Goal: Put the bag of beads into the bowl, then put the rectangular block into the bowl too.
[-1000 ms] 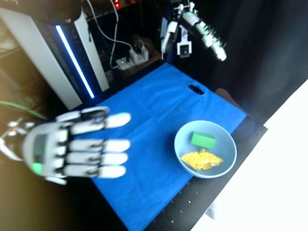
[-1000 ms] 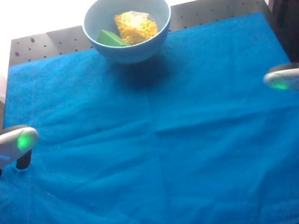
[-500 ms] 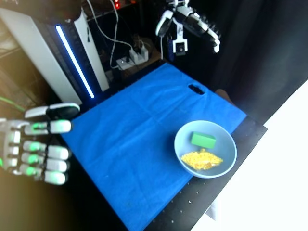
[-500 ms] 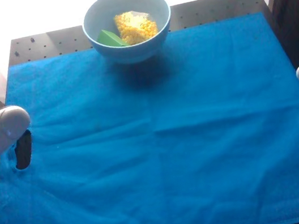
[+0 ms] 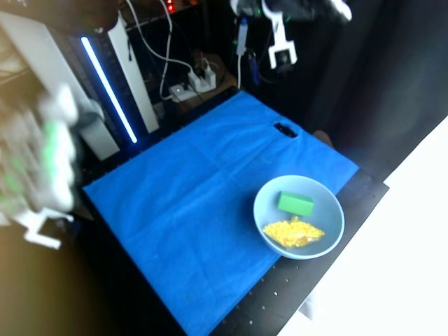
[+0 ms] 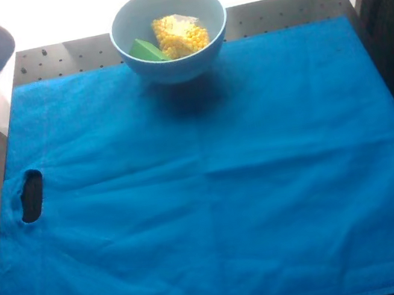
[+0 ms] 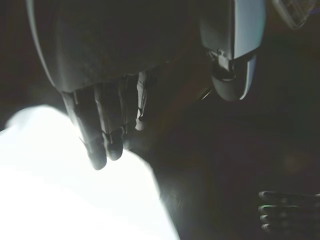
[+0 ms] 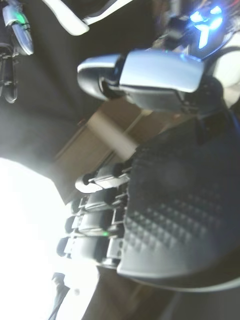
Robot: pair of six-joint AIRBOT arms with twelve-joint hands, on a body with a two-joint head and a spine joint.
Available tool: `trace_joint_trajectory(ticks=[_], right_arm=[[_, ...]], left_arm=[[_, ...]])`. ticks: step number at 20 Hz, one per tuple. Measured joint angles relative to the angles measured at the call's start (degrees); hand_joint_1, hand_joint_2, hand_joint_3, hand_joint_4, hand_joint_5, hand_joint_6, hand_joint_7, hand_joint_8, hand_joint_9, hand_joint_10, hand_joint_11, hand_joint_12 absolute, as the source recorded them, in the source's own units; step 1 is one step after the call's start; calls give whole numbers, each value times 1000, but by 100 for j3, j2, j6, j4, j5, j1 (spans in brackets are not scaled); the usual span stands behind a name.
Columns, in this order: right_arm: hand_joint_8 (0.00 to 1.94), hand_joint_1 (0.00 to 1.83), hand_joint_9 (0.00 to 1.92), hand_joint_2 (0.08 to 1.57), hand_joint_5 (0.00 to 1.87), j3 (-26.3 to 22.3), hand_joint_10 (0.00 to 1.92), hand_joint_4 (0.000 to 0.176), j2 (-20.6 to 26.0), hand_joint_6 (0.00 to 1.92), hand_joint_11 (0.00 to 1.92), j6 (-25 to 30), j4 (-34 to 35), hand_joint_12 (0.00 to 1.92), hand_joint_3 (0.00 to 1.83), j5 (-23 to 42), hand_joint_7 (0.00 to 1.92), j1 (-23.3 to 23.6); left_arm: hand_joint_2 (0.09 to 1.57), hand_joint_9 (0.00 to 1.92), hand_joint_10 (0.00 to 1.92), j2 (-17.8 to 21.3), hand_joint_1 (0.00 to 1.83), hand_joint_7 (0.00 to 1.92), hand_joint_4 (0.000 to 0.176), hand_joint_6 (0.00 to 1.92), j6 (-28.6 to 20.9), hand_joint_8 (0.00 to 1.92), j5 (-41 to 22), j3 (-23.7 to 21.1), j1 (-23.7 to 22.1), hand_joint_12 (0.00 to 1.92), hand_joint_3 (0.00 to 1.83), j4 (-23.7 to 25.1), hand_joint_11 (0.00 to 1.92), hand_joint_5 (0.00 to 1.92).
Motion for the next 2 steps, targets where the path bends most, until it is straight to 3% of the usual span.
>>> trace_joint_trajectory(ticks=[1, 2], right_arm=[[2, 402, 349, 1197, 470, -4, 4, 9, 33, 8, 111, 2, -74, 715, 0, 31, 283, 74], [68, 877, 546, 1190, 773, -48, 42, 43, 109, 946, 93, 0, -184, 851, 0, -20, 639, 157]], left_arm=[[1229, 504, 2, 0, 484, 563, 0, 4, 31, 2, 37, 0, -20, 504, 6, 0, 127, 523], [1262, 501, 2, 0, 452, 542, 0, 35, 33, 2, 129, -22, -83, 785, 0, -42, 54, 661]])
